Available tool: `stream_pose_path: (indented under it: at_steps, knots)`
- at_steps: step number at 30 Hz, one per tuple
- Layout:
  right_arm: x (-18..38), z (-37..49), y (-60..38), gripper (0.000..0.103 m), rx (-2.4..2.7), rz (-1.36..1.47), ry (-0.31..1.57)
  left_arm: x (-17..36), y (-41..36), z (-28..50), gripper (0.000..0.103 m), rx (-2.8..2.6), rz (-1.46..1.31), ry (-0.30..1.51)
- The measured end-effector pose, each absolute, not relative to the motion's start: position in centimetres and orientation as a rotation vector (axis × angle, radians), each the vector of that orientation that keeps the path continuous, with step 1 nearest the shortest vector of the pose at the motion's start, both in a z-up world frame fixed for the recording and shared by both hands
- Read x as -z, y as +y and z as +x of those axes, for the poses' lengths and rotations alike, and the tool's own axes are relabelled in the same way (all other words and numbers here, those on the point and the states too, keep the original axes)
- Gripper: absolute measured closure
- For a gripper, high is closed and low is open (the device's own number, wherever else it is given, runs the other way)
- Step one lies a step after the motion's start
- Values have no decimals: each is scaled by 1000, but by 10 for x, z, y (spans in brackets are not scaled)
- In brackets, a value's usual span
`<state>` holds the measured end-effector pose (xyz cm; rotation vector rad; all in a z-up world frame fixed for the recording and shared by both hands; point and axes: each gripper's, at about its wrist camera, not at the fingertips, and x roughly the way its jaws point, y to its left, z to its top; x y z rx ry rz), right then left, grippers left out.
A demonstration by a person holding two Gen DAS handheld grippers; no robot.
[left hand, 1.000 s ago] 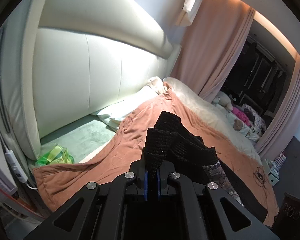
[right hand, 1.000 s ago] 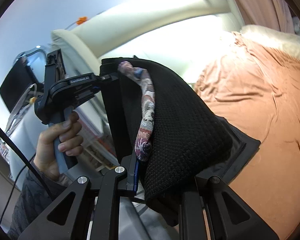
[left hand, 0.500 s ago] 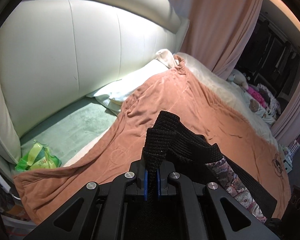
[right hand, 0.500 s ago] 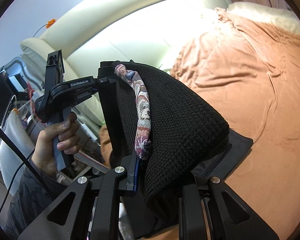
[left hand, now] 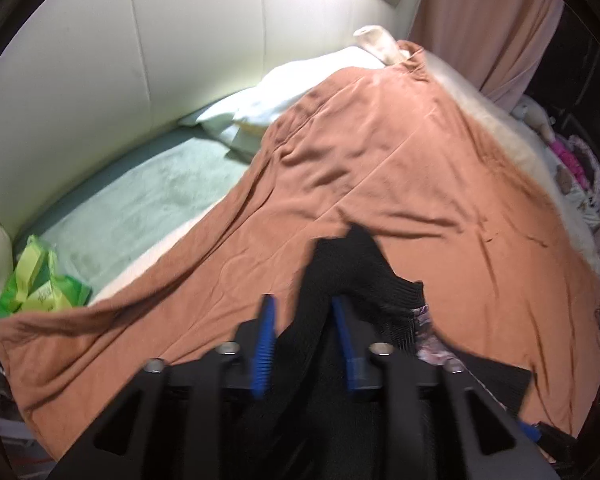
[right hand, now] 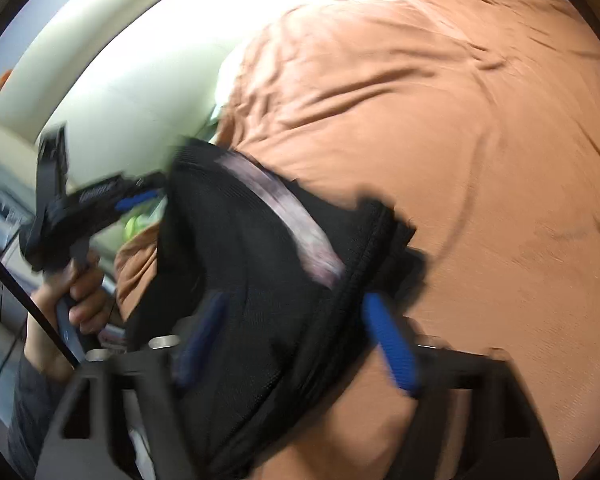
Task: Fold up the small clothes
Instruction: 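Lower the folded shirt onto the bedspread with both tools, then open both tools and release the folded shirt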
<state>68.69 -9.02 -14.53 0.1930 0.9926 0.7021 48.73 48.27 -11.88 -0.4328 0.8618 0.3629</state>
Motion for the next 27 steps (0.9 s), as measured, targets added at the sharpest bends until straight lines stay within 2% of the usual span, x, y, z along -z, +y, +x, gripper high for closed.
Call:
stream_pose_path:
  at_steps: [1,3,13,27]
  knots:
    - [144,689,-88,28,-703,197,990,121,483,484,56,-371,-432,854]
    - [144,688,-97,28,-706,210,991,122,483,476,56,-364,-436,845]
    - [137,667,-115,28,-720,219,975,121,471,423,56,-339,-465,869]
    - [124,585,-81,28,-796,45,928,132,432,335,56,-304,-455,894]
